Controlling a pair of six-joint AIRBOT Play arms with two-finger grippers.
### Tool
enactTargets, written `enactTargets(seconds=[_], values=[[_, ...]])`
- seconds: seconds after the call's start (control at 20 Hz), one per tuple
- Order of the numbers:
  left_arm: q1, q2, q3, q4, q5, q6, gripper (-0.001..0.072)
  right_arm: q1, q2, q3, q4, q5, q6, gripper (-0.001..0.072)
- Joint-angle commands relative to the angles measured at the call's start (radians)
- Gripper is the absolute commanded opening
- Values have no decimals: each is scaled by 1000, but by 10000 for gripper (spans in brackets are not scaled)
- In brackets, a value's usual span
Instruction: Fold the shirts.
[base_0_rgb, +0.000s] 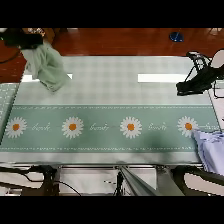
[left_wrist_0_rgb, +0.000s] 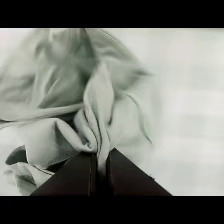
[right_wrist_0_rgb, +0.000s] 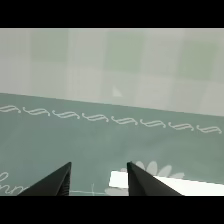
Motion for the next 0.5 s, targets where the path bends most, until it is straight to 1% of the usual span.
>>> enactTargets(seconds=[0.0,0.2,0.35,0.45], values=[[-117,164,114,-41,-25,2,26,1,71,0,-9,37,0,401],[-300,338,114,-41,-28,5,25,1,200,0,-9,38,0,401],[-429,408,114,-41,-28,5,26,1,289,0,-9,38,0,401],[-507,422,113,-41,-30,5,26,1,337,0,-10,38,0,402]])
